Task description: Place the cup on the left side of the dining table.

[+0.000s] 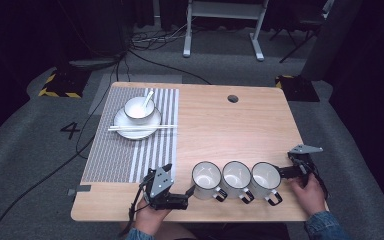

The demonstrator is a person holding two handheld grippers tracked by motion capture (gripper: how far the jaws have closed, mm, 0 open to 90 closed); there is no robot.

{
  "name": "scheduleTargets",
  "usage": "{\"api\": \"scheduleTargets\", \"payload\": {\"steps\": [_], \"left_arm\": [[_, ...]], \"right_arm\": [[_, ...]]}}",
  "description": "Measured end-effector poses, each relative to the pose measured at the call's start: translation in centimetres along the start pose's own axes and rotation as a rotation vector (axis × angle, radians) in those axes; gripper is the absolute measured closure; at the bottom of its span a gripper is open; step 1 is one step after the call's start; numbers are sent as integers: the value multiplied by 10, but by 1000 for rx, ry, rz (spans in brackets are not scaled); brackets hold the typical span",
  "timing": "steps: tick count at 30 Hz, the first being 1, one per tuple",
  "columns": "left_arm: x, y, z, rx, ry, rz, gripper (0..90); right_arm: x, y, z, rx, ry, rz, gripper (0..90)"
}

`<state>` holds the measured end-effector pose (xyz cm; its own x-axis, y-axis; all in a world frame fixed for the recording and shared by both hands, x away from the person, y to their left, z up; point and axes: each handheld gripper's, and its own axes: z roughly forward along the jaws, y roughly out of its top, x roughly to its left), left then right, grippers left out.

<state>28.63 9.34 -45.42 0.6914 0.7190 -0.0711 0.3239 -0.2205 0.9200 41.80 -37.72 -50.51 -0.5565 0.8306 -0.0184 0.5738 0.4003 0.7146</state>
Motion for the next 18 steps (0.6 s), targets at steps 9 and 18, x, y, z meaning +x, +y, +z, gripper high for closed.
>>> {"api": "scheduleTargets", "payload": {"steps": [9, 18], "left_arm": [[-11, 13, 20, 9, -98, 12, 12], [-16, 19, 27, 9, -88, -62, 3]], "right_arm": [[0, 0, 0, 0, 0, 0, 3], [0, 0, 0, 0, 0, 1, 3]]}}
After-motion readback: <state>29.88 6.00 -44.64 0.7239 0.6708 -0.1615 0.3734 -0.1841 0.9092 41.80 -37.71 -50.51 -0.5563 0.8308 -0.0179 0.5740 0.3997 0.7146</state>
